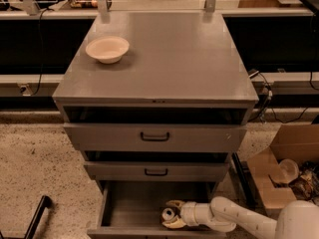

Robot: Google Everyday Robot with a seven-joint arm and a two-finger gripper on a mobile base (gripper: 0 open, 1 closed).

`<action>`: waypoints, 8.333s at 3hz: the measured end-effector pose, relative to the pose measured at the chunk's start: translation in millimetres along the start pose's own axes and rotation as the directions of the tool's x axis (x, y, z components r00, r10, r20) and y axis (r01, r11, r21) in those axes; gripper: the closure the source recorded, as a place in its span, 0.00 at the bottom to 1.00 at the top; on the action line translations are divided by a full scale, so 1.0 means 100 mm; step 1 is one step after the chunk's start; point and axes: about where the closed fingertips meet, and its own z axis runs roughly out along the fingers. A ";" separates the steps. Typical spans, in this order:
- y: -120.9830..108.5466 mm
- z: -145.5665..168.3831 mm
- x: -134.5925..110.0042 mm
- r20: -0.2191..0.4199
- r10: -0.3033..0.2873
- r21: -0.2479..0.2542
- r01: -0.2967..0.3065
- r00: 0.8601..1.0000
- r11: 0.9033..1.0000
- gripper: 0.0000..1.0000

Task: Pick orange can from bottom drawer and place on counter

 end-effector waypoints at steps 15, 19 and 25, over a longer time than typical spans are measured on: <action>-0.33 -3.71 -5.24 0.165 -0.382 -0.441 0.415 0.909 0.796 1.00; -1.91 -3.07 -6.26 0.081 -0.201 -0.322 0.217 0.976 0.921 1.00; -2.24 -2.71 -5.84 0.069 0.022 -0.139 -0.012 0.997 0.990 0.35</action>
Offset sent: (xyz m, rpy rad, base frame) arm 0.0010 -0.0105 -0.0234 -0.0224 0.0368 -0.0167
